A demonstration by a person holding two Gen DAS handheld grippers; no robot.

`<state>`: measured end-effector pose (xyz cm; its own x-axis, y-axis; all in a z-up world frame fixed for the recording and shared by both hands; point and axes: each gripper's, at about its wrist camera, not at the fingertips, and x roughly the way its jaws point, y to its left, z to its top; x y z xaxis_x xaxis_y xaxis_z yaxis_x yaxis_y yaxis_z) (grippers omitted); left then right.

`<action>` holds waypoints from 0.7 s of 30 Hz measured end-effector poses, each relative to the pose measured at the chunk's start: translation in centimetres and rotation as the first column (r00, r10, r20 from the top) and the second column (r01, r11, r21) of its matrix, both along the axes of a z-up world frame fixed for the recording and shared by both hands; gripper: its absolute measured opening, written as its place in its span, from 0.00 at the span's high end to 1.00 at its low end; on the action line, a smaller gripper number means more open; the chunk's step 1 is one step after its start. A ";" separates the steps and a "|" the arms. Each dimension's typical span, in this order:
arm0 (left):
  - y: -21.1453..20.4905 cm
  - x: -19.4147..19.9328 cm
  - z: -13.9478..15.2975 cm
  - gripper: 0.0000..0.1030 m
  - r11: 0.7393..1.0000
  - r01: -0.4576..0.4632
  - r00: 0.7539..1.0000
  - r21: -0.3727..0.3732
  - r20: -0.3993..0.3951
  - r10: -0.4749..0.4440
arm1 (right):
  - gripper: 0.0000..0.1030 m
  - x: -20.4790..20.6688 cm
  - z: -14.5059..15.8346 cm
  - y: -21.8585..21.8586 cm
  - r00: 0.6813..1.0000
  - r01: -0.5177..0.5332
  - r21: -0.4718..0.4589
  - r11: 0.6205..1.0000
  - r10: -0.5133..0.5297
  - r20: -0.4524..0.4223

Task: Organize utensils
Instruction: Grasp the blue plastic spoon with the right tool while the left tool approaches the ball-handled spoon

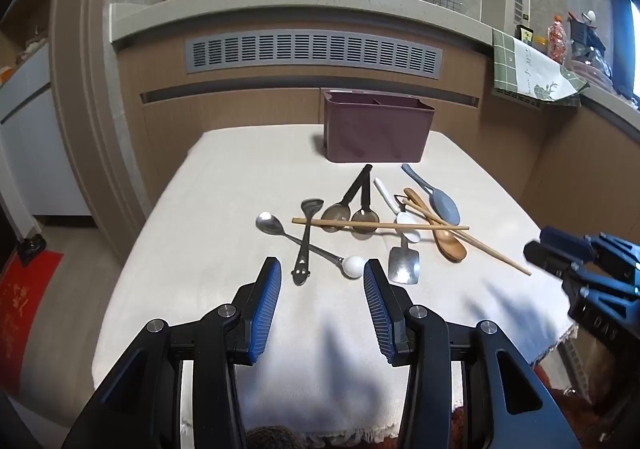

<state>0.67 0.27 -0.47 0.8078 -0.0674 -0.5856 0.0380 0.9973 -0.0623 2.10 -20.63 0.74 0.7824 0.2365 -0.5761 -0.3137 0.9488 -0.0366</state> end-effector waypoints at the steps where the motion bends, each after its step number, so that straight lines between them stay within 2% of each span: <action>1: 0.2 0.3 0.0 0.57 1.000 0.001 1.000 -0.006 -0.001 -0.001 | 0.72 0.4 0.1 -0.4 1.000 -0.003 0.002 1.000 0.003 0.003; 4: 1.2 1.1 0.4 0.57 1.000 -0.001 1.000 -0.025 0.020 0.002 | 0.72 2.2 0.1 -1.4 0.999 -0.024 0.004 1.000 0.024 -0.031; 8: 2.6 1.9 0.6 0.57 0.997 -0.006 0.999 -0.075 0.045 0.010 | 0.72 4.8 -1.1 -1.8 0.990 -0.069 -0.002 0.998 0.069 -0.122; 10: 3.5 2.6 0.3 0.57 0.996 -0.028 0.999 -0.090 0.035 0.032 | 0.72 5.6 -1.8 -0.8 0.983 -0.093 -0.025 0.995 0.088 -0.161; 14: 4.3 3.9 -0.9 0.57 0.996 -0.053 0.999 -0.072 -0.018 0.051 | 0.72 7.2 -2.5 -0.5 0.973 -0.161 -0.022 0.987 0.155 -0.173; 15: 4.3 4.4 -1.6 0.57 0.997 -0.041 0.998 -0.064 -0.050 0.038 | 0.72 7.4 -2.6 -0.2 0.957 -0.197 0.001 0.980 0.193 -0.218; 16: 4.0 4.7 -2.0 0.57 0.998 -0.025 0.997 -0.066 -0.077 0.020 | 0.72 7.7 -2.6 0.3 0.951 -0.226 -0.010 0.974 0.218 -0.218; 18: 3.0 5.3 -3.1 0.57 0.996 0.035 0.991 -0.078 -0.127 -0.044 | 0.72 8.0 -2.6 1.2 0.952 -0.250 -0.054 0.967 0.235 -0.195; 21: 0.8 5.9 -4.0 0.57 0.993 0.102 0.983 -0.054 -0.148 -0.109 | 0.72 8.9 -2.3 1.9 0.962 -0.231 -0.083 0.969 0.215 -0.166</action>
